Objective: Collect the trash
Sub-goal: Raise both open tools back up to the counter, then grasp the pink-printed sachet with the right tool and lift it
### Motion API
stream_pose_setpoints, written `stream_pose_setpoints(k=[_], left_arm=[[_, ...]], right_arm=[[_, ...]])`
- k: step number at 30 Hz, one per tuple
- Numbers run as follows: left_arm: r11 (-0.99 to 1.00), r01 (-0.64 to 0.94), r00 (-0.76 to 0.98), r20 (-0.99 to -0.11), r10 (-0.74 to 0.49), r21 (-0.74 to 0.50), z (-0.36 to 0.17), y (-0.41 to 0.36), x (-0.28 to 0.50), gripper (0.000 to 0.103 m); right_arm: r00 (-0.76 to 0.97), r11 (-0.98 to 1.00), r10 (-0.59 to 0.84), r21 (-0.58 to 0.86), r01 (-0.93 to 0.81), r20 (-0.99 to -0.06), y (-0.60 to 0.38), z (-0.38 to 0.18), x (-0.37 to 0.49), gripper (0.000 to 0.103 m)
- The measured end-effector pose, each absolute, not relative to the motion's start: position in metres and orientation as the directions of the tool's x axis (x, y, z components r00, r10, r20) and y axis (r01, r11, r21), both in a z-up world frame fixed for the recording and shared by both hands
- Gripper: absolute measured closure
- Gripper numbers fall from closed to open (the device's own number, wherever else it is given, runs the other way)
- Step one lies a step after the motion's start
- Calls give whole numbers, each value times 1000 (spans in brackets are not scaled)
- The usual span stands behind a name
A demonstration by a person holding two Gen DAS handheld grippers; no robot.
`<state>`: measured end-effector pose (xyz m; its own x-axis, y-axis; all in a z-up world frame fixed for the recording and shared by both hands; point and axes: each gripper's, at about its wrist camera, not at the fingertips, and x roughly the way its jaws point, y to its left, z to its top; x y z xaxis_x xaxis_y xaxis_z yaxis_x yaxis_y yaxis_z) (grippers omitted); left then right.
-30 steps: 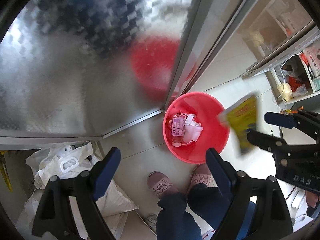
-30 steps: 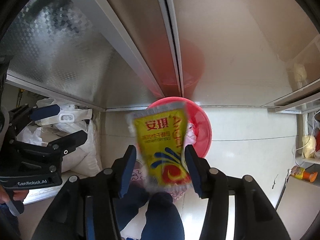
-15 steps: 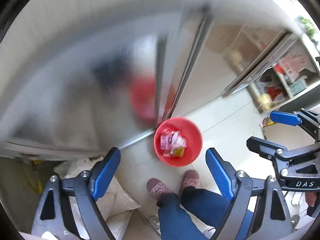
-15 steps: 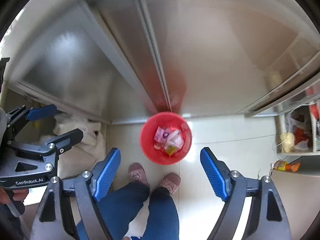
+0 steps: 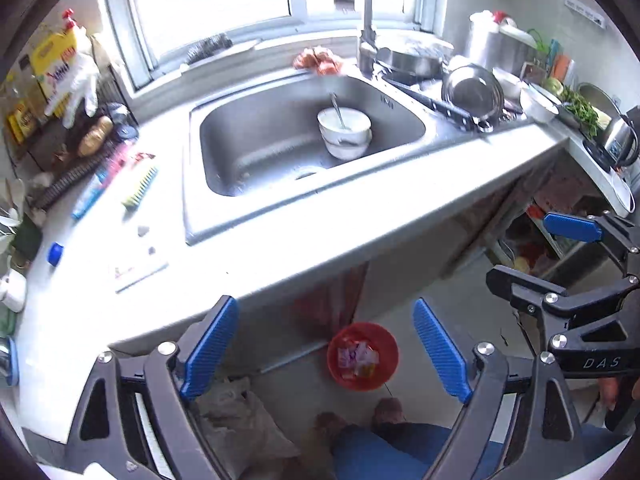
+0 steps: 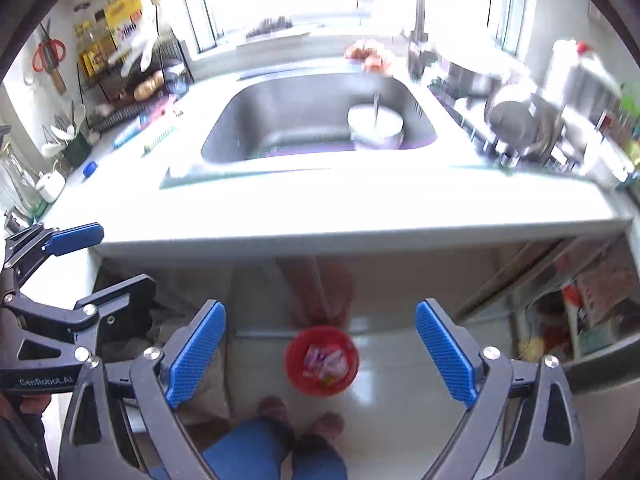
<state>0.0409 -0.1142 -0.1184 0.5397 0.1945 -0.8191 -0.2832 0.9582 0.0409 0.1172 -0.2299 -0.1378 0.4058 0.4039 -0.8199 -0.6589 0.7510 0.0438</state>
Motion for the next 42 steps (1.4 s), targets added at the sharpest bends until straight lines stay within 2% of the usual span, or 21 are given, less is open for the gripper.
stream_pose_setpoints(k=[2,7,13,14,26,38,42], left_arm=[[948,-313,554,-797,239,67,-108,-110,35,9],[928,-369,555,-789,261,47,-88,-98,22,9],[887,-458,522,-788,326,64,-76,-65,8,3],[876,-477,508,-791,341,71,-75,-57,6,0],[767,-634,369,-832,413,100,-84,61,-11,0],[711,-701,260,-906,335,62,-138,159,-15,0],[696,-718,263,-929,259,-10,-160,180,-15,0]], right_arm=[[413,737,412,30,-676,-812,-224,-125,118,5],[430,691,448,-1,-723,-784,-207,-106,114,5],[372,621,467,-1,-784,-802,-174,-100,120,5],[361,609,470,1,-793,-806,-166,-99,121,5],[203,456,481,47,-889,-853,-41,-112,136,5],[33,381,362,116,-917,-932,56,-170,141,7],[-14,366,324,139,-920,-946,72,-185,140,22]])
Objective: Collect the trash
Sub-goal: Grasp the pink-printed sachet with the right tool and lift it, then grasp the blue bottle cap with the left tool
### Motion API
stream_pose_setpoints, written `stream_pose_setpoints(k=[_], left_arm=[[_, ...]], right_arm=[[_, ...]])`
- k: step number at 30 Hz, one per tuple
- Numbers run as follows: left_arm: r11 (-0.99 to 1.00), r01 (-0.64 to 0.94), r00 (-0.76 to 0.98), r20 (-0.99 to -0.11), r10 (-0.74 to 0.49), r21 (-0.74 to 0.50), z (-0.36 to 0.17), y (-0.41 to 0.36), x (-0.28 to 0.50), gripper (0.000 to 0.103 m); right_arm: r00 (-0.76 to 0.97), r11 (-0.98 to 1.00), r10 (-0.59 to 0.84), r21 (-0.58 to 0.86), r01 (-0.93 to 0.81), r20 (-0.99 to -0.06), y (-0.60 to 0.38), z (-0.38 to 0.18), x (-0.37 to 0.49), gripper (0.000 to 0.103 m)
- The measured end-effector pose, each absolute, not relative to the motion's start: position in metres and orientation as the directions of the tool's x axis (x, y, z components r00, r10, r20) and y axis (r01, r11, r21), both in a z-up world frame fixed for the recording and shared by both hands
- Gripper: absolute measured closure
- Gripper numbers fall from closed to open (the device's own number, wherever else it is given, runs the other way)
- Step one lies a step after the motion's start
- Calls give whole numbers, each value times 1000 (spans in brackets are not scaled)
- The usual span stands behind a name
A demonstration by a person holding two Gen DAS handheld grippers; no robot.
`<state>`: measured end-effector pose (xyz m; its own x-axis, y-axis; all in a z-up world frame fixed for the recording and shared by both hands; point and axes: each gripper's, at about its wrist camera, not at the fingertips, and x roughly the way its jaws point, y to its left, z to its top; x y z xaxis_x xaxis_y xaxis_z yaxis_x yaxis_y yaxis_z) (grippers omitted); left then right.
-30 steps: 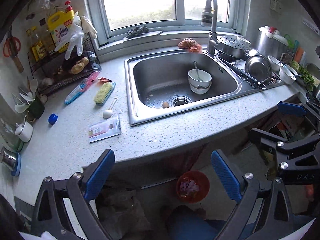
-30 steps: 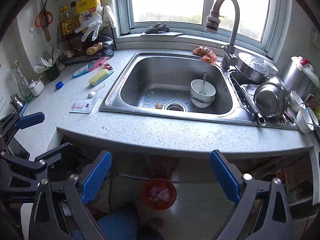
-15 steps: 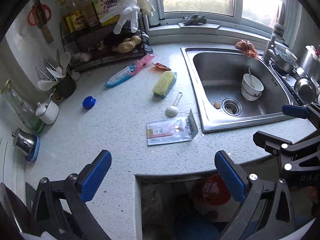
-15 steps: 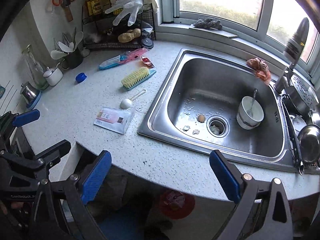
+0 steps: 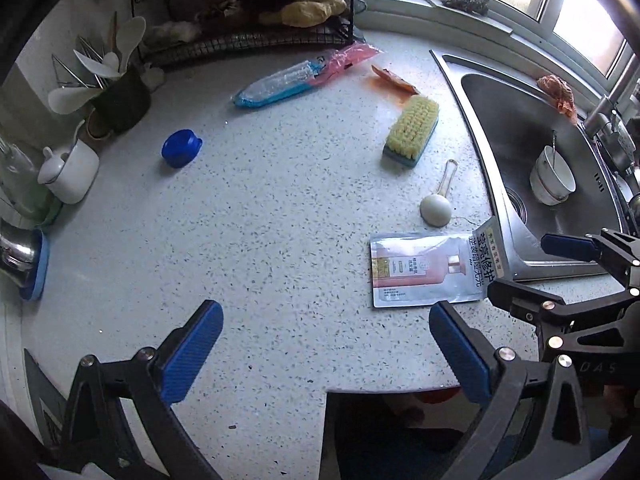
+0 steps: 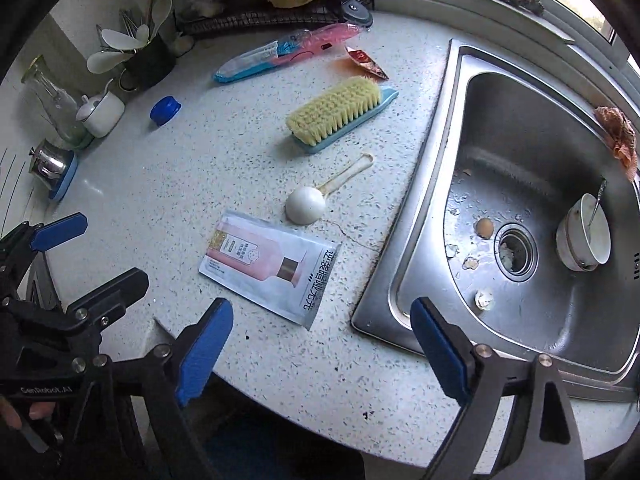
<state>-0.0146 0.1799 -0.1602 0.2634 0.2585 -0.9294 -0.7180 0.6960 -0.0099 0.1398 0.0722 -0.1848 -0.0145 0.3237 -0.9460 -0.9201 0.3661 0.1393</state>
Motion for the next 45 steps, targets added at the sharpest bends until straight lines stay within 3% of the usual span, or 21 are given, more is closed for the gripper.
stream_pose_setpoints(k=[5,7,11,12,13,16,25,29,36,45], left_arm=[[679,-734,233,-943,238,-10,-178,194,-12,0],[681,-732,218,-946,240,4,-182,197,-12,0],[682,-731,217,-952,217,-11,-188,203,-10,0],[677,-735,222,-954,204,-26,-189,206,-10,0],[673,-738,226,-956,189,-42,-190,209,-10,0],[667,-743,231,-956,182,-53,-191,217,-11,0],[613,-784,279,-937,210,-96,-173,259,-25,0],[574,-818,254,-922,293,-44,-158,287,-34,0],[510,-859,244,-919,311,-55,-158,340,-53,0],[491,-864,250,-941,229,-110,-183,389,-59,0]], right_arm=[[-58,345,279,157,-925,-959,86,-201,141,39],[-63,340,268,156,-928,-961,90,-205,141,59],[-81,327,275,173,-929,-958,95,-205,138,67],[-80,324,271,169,-931,-959,97,-205,137,75],[-78,320,261,163,-934,-962,100,-205,136,90],[-123,309,234,194,-931,-964,108,-207,135,99],[-111,225,298,183,-957,-948,141,-171,115,102],[-100,187,326,168,-968,-940,169,-158,104,102],[-78,138,326,129,-982,-942,222,-166,101,102],[-60,149,283,106,-983,-957,280,-185,91,102]])
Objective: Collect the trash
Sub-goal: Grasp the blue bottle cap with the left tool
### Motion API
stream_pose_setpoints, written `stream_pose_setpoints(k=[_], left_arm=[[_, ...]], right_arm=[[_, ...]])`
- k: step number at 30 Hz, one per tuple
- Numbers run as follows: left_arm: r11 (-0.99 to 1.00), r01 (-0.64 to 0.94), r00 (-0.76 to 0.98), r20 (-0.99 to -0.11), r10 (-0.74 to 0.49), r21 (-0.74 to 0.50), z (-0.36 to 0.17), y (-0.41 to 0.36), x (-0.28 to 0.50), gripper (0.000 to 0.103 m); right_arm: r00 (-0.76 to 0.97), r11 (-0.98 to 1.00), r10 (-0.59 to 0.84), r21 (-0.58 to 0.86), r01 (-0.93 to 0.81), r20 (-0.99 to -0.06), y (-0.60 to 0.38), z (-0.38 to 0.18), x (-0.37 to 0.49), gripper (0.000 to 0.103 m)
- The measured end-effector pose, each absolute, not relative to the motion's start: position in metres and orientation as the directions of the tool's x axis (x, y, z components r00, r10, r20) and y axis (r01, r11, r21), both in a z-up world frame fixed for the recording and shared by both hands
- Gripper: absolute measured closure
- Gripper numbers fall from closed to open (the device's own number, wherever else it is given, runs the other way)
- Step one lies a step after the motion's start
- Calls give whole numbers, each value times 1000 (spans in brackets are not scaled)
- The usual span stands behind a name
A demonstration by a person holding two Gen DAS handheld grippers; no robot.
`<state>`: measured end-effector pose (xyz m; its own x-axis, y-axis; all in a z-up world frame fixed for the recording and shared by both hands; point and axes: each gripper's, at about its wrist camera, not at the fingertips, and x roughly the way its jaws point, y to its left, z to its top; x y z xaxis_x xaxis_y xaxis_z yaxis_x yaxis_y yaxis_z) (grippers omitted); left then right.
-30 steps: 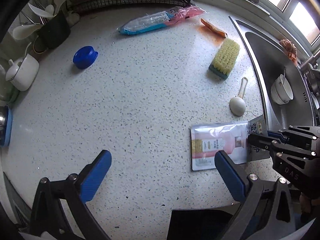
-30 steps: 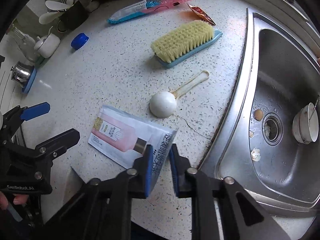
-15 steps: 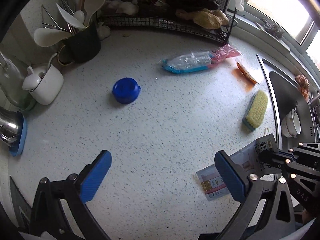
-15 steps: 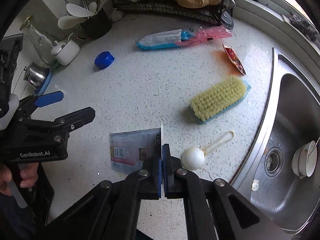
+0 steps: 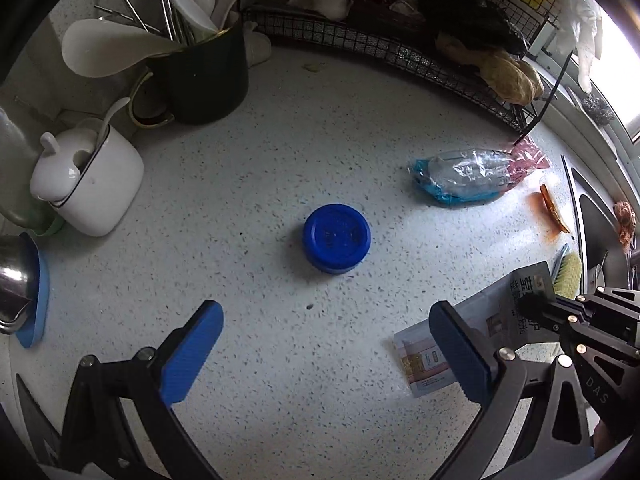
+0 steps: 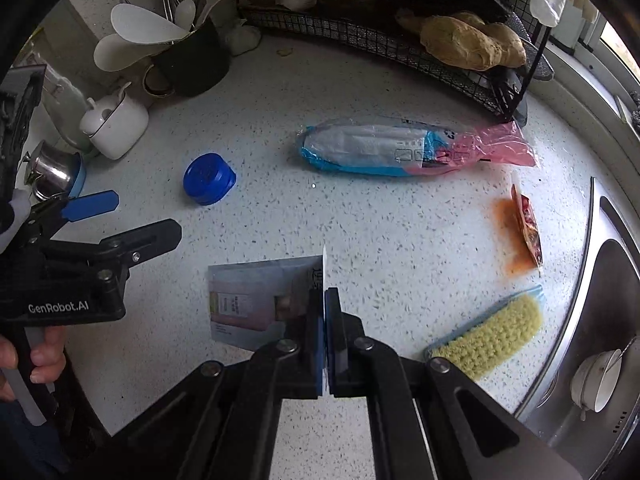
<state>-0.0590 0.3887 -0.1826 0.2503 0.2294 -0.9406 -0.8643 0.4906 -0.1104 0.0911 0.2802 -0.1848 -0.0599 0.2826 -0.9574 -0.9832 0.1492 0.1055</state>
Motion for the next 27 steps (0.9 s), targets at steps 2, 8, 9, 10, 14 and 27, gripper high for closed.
stream_pose_setpoints(k=[2,8,9,10,14,27], left_arm=[[489,-863,257,-944,209,-126,-190,399,-60,0],[503,-854,251,-953,173,-134,-210,421,-51,1],[505,-853,248,-954,170,-131,-213,424,-49,1],[507,-853,237,-956,173,-120,-216,427,-46,3],[538,-842,186,-961,204,-49,-222,434,-34,18],[558,-826,226,-954,196,-81,-208,415,-21,60]], right_arm=[[-58,150,264,100,-984,-963,291,-191,89,102],[-64,171,225,104,-980,-972,318,-206,91,102],[-65,175,221,105,-979,-973,321,-208,93,102],[-64,179,218,105,-978,-974,322,-210,95,102],[-64,193,203,104,-976,-977,328,-216,103,102],[-76,203,243,127,-971,-967,305,-210,128,102]])
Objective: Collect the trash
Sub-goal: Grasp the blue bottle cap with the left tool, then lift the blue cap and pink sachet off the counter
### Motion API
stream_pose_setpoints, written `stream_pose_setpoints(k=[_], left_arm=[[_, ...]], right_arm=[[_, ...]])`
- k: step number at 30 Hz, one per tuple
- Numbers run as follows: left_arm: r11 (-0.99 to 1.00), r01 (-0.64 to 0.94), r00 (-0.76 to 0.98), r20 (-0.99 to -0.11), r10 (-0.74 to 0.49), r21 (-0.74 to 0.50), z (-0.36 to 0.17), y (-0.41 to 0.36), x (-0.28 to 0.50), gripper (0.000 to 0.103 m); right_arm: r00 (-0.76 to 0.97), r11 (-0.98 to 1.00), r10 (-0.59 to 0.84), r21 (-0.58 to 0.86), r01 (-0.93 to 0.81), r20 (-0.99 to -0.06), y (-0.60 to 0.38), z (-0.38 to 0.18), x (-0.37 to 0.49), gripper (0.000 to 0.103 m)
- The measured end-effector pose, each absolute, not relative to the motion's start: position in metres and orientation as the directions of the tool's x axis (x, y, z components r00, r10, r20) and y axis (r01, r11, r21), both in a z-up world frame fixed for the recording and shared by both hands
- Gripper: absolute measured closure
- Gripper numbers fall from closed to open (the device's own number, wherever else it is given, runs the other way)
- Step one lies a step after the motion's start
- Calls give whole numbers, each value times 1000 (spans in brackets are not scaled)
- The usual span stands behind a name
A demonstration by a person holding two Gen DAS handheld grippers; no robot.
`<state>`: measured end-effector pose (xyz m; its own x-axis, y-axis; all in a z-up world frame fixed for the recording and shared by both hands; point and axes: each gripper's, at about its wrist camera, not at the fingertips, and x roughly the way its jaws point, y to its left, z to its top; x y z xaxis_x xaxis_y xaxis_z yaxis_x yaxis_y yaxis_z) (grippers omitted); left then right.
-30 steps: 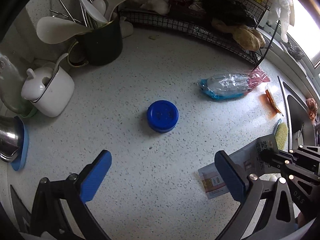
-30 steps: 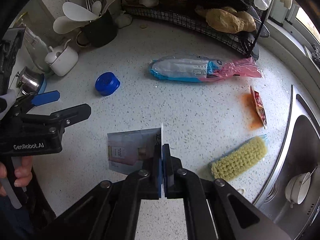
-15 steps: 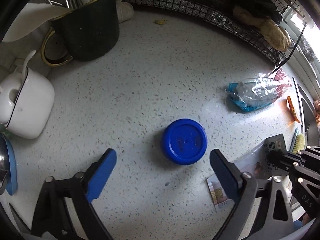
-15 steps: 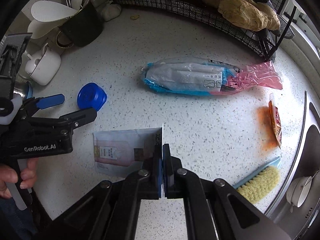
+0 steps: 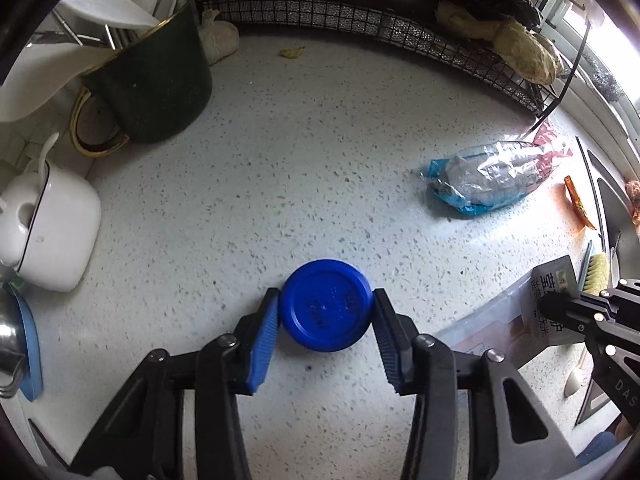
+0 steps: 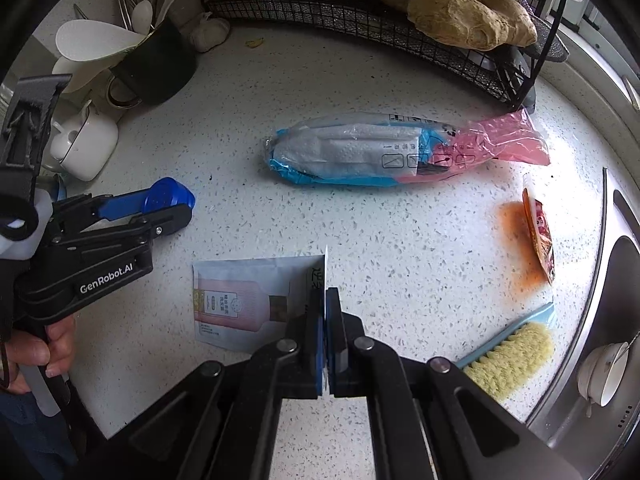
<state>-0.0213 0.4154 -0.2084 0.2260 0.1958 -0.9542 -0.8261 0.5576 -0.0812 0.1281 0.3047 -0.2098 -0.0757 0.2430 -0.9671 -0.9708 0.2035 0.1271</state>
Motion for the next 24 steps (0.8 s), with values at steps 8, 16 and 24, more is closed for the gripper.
stream_pose_setpoints(k=[8,16,24], left_arm=[[565,-815,293,-933,211,-128,-173,365,-25,60],[645,-752,357,-906,228,-134,-131,300,-9,60],[745,-653,437,-872,222,-137,-103,219,0,60]], right_arm=[[-64,188,309,127,-974,-949,261,-185,130,102],[-40,211,397,134,-968,-917,194,-141,135,102],[-19,264,485,167,-950,-874,117,-115,133,102]])
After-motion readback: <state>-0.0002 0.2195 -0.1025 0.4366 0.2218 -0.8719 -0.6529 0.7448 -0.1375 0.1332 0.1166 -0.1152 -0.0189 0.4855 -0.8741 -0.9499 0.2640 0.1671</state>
